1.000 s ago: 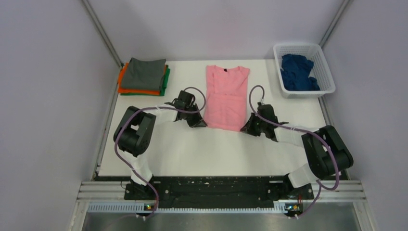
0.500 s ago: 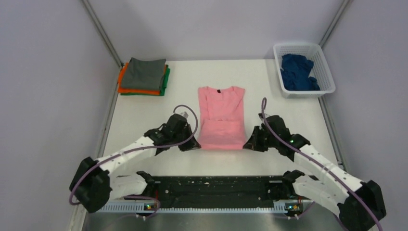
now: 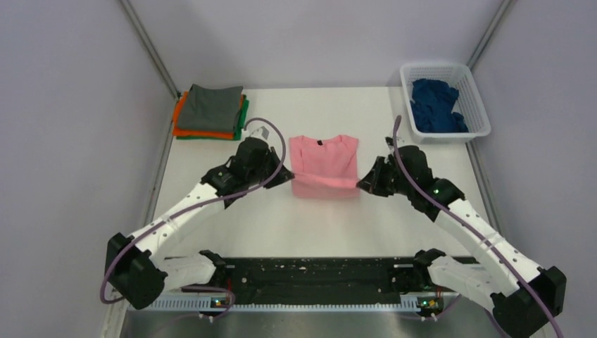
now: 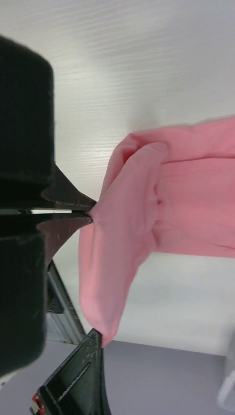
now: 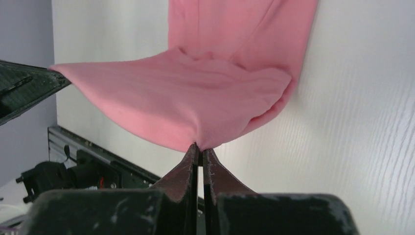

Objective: Fold and stack the t-shirts
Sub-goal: Fold the long partially folded tshirt into a neat square

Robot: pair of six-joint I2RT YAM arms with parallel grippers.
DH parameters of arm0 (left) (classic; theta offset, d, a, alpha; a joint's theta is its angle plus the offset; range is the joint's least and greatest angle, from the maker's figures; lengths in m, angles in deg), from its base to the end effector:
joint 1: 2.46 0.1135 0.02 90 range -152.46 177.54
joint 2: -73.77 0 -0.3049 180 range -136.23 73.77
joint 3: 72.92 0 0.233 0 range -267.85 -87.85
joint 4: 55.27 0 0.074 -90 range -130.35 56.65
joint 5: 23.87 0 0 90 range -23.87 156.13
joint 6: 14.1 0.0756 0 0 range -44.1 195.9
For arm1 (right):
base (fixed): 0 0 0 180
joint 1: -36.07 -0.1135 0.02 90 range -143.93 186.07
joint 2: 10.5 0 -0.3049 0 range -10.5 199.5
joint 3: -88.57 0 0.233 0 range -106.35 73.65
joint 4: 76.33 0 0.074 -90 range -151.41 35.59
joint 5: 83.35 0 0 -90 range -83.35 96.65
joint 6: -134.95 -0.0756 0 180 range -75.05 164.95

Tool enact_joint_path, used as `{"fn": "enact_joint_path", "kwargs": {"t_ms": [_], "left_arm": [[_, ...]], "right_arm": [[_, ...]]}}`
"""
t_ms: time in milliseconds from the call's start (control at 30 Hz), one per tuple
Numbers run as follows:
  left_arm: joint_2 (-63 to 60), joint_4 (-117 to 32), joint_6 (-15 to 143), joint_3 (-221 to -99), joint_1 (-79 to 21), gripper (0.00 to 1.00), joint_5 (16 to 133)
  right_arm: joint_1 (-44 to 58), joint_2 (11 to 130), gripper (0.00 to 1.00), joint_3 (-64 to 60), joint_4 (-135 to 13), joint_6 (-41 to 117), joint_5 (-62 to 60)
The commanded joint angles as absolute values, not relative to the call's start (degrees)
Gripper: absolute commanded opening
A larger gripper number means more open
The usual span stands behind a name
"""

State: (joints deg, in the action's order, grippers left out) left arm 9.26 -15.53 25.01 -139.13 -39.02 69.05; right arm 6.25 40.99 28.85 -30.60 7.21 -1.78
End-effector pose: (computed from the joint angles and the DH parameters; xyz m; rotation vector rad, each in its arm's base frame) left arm 0.1900 -0.1457 0.3035 -0.2681 2.3698 -0.8471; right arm 0.1496 0.0985 0.2949 0.0767 2.3397 0.7848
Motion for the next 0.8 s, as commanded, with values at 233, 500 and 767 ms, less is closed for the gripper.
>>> {"fn": "enact_joint_path", "kwargs": {"t_ms": [233,500,767], "left_arm": [[-11.5,-18.4,34.6,-158.5,-25.5,0.00,74.5],[-24.1,-18.6,36.1,-168.6,-21.8,0.00,76.5],[-36.7,-17.4,37.0,-179.3,-19.7,0.00,80.0]], "right_arm": [[15.9,58.7,0.00,16.1,-43.3,12.5,-1.2],[18.4,71.1,0.00,8.7,-46.8,13.4,4.3],[20.6,82.8,0.00,3.3,-49.6,15.3,3.5]]}}
